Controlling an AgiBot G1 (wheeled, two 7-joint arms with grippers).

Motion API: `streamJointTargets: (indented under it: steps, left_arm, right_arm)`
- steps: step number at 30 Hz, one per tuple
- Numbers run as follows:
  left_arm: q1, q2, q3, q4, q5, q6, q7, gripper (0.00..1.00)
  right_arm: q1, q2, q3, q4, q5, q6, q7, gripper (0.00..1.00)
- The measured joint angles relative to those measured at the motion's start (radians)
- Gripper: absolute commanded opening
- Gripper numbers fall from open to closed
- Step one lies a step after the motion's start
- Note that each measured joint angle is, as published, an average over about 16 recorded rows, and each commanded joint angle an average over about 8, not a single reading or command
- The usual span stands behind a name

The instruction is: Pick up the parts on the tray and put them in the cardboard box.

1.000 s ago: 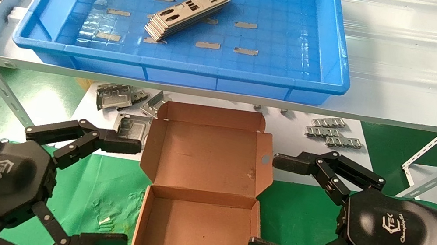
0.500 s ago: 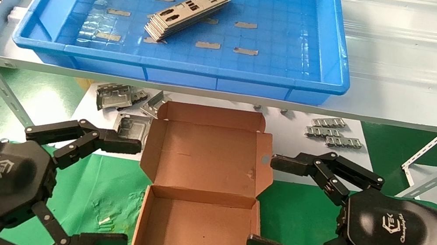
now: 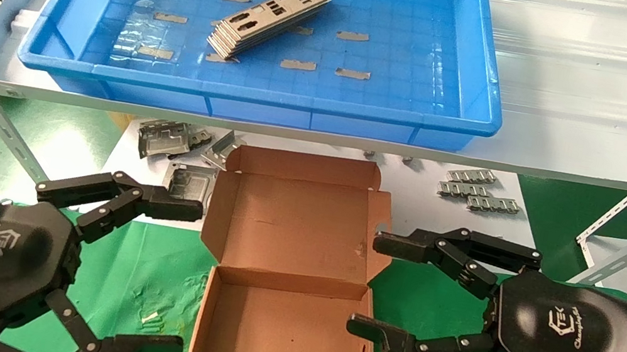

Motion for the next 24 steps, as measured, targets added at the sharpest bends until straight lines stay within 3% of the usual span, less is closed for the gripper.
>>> streamJointTargets:
  steps: [24]
  left_arm:
    - [-0.003,0.000,-0.001,-0.001,0.002,-0.002,0.001,1.00]
  right_arm:
    - [0.000,0.000,0.000,0.000,0.000,0.000,0.000,0.00]
